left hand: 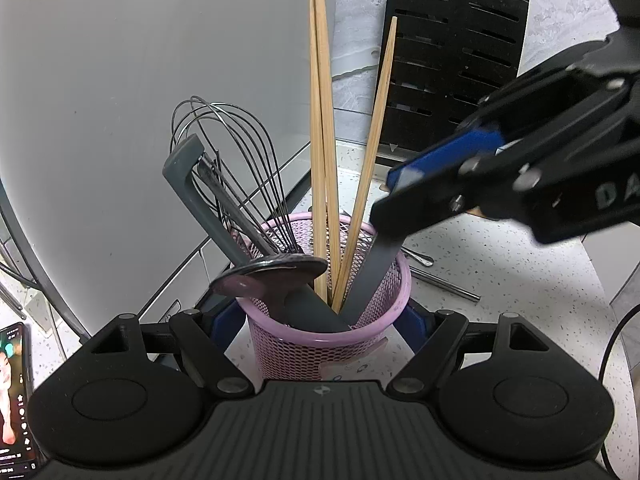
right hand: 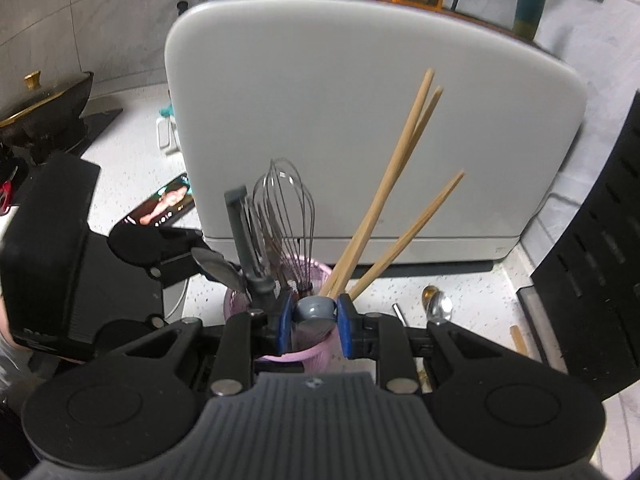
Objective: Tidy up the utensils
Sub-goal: 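Lower the grey utensil into the pink cup and open the right tool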
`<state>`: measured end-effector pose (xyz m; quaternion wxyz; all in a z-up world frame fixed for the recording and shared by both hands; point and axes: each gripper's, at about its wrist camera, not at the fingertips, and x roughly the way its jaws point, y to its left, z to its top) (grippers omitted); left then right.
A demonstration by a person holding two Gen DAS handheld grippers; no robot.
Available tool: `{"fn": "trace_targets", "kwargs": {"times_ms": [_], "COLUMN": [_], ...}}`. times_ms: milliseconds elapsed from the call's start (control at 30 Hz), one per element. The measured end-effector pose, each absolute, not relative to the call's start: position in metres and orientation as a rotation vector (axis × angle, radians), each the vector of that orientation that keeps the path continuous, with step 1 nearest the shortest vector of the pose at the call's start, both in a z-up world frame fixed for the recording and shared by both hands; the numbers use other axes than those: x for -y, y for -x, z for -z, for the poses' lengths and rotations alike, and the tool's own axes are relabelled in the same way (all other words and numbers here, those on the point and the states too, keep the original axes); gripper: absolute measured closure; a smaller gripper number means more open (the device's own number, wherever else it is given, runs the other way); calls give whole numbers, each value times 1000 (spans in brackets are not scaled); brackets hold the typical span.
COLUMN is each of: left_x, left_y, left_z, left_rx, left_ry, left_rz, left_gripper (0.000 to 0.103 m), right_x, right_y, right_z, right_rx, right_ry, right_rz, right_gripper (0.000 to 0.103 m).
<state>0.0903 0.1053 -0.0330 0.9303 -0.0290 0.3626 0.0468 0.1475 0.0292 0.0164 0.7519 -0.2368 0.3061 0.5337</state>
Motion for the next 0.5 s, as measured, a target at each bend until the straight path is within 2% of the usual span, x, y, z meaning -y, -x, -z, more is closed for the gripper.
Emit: {"fn": "trace_targets", "kwargs": {"times_ms": [500], "left_x": [-105], "left_y": [-90], "left_z": [34], "left_rx": [-743], "left_ry": [61], "left_rz": [-98], "left_gripper": [11], "right_x": [-46], "right_y": [-150], "right_z": [5], "right_rx": [-687], "right_ry": [584], "right_rz": [-1169], "right_gripper": [81]}}
